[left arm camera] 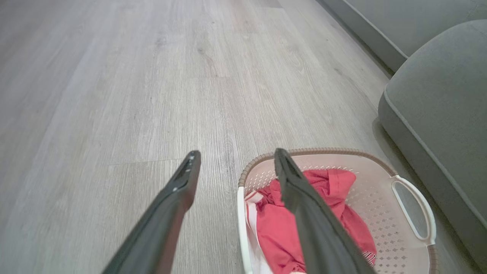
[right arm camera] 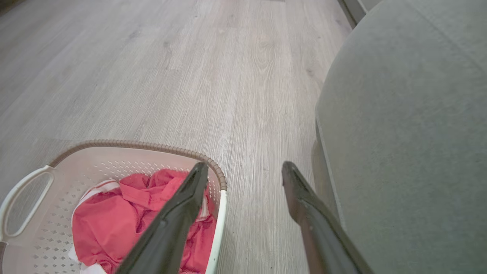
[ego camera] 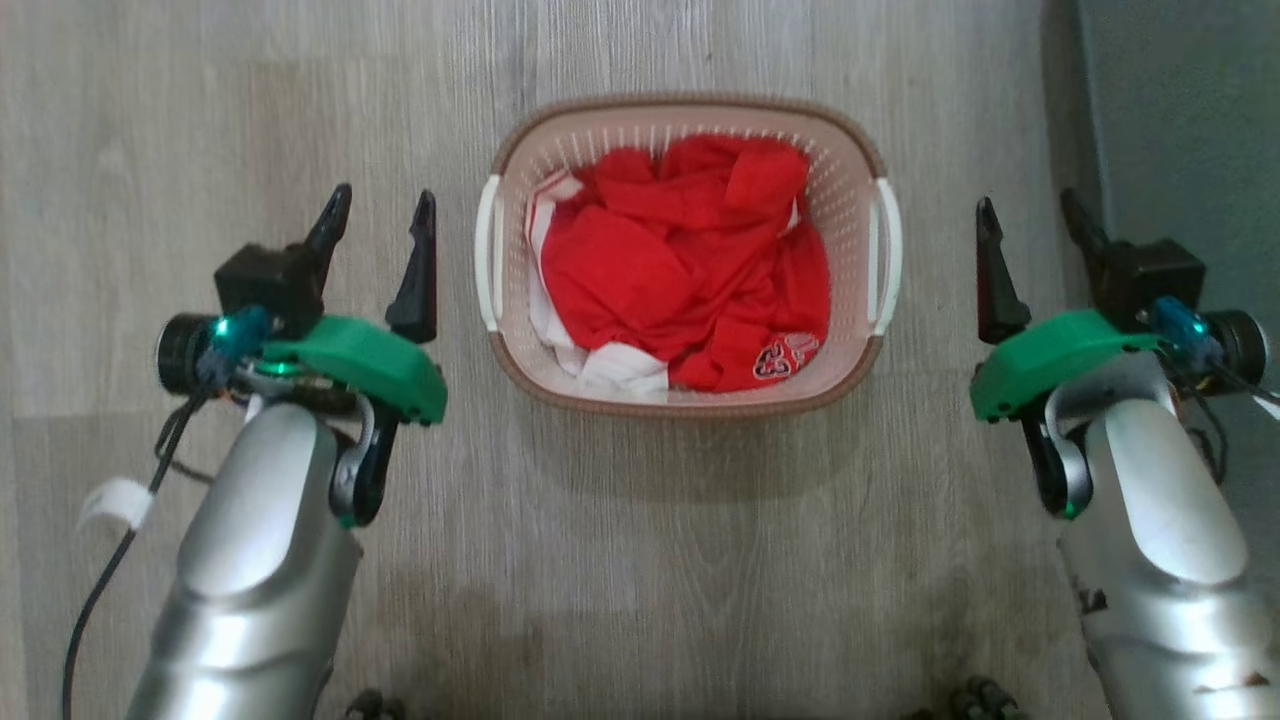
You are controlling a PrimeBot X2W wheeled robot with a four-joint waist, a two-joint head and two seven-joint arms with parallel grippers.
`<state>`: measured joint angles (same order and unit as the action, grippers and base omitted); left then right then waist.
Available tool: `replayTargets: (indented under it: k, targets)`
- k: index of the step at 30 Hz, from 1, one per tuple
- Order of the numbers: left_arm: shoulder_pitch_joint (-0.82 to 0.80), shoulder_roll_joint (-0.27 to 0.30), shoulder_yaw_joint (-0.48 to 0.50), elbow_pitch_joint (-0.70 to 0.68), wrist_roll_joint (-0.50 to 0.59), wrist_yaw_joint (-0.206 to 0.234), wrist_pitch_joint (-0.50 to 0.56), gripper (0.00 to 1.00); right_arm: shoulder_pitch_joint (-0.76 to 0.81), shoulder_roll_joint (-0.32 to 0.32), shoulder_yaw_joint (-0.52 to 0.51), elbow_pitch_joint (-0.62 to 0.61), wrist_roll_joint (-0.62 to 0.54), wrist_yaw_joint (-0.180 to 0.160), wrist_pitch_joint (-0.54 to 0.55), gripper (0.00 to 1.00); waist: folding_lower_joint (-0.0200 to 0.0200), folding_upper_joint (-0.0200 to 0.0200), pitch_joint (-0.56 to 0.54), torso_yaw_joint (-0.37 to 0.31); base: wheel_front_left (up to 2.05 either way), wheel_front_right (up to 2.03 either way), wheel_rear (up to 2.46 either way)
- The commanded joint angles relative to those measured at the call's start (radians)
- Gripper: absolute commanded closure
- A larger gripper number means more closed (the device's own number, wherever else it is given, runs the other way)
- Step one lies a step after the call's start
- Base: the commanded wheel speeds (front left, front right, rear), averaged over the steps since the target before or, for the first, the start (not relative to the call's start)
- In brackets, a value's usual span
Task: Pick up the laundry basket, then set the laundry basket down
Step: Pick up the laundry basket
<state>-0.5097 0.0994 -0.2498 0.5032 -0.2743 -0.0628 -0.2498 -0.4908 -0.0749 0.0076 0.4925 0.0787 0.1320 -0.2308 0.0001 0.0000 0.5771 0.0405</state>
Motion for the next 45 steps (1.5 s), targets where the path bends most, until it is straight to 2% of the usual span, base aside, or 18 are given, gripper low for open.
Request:
replayTargets:
  k: [1, 8, 15, 29, 36, 45]
  targets:
    - [-0.036, 0.01, 0.022, 0.008, -0.002, -0.006, -0.011, 0.0, -0.016, 0.011, 0.027, -0.001, -0.007, -0.001, -0.014, 0.0, -0.0001, 0.0, 0.051, -0.002, 0.0, 0.0, 0.0]
    - [-0.11, -0.011, 0.006, 0.115, 0.004, -0.032, -0.012, 0.0, -0.075, 0.018, 0.039, 0.082, -0.002, -0.001, -0.024, 0.0, -0.0001, 0.0, 0.118, -0.012, 0.0, 0.0, 0.0]
    - [-0.19, -0.016, -0.006, 0.259, 0.012, -0.051, -0.012, 0.0, -0.155, 0.024, 0.096, 0.176, 0.019, -0.001, -0.03, 0.0, -0.0001, 0.0, 0.177, -0.04, 0.0, 0.0, 0.0]
    - [-0.345, -0.012, -0.051, 0.529, 0.003, -0.067, -0.012, 0.0, -0.248, 0.024, 0.223, 0.278, 0.135, -0.001, -0.031, 0.0, -0.0001, 0.0, 0.263, -0.063, 0.0, 0.0, 0.0]
    - [-0.412, -0.016, -0.128, 0.636, -0.057, -0.068, -0.011, 0.0, -0.3, 0.025, 0.276, 0.351, 0.173, -0.001, -0.031, 0.0, -0.0001, 0.0, 0.29, -0.072, 0.0, 0.0, 0.0]
    - [-0.466, -0.009, -0.233, 0.68, -0.162, -0.068, 0.02, 0.0, -0.355, 0.025, 0.32, 0.435, 0.209, -0.001, -0.031, 0.0, -0.0001, 0.0, 0.319, -0.071, 0.0, 0.0, 0.0]
